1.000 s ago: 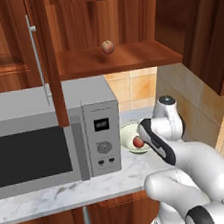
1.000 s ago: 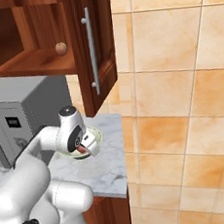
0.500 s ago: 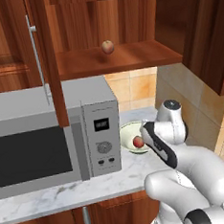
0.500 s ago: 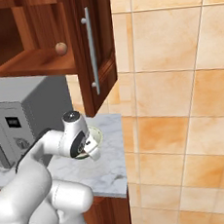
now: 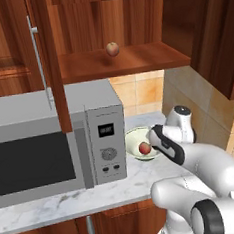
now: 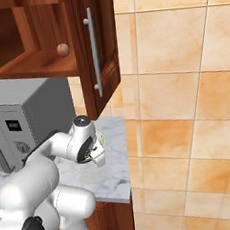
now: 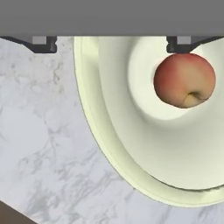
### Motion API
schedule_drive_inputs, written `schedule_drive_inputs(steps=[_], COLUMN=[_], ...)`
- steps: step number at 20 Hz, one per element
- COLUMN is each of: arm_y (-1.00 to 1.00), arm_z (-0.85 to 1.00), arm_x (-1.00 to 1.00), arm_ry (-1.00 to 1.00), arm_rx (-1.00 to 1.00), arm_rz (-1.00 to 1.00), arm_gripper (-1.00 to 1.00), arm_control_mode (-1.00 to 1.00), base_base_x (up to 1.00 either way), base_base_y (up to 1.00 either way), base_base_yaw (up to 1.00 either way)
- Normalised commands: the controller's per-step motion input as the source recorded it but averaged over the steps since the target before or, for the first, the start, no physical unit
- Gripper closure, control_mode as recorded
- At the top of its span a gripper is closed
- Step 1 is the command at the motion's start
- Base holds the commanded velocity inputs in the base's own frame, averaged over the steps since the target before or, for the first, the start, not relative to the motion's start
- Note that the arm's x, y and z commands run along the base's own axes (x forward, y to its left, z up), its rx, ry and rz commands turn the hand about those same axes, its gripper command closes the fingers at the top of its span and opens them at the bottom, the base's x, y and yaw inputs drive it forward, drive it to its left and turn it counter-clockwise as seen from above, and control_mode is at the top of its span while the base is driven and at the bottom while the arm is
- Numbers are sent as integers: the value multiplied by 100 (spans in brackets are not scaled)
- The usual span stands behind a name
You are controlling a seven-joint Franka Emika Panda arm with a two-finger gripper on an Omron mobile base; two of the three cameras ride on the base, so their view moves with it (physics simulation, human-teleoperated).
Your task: Pick the peach from the cabinet and place it in the bowl. Then pick the bowl and place it in the sink. Then turn on the sink facuet.
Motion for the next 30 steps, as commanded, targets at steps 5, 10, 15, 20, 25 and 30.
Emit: schedule_drive_inputs(steps=[5, 10, 15, 20, 25, 30], arm_y=[0, 0, 3, 11, 14, 10], arm_z=[-28, -29, -29, -37, -29, -2], arm_x=[0, 0, 0, 0, -1, -13], arm_ry=[-4, -7, -9, -12, -12, -3], arm_rx=[3, 2, 1, 0, 0, 0], arm_rz=[0, 0, -2, -3, -5, -12], arm_gripper=[-100, -100, -100, 100, 100, 100], arm_control_mode=[-100, -100, -100, -100, -100, -100], base_base_x=[0, 0, 0, 0, 0, 0], base_base_y=[0, 0, 0, 0, 0, 0], base_base_yaw=[0, 0, 0, 0, 0, 0])
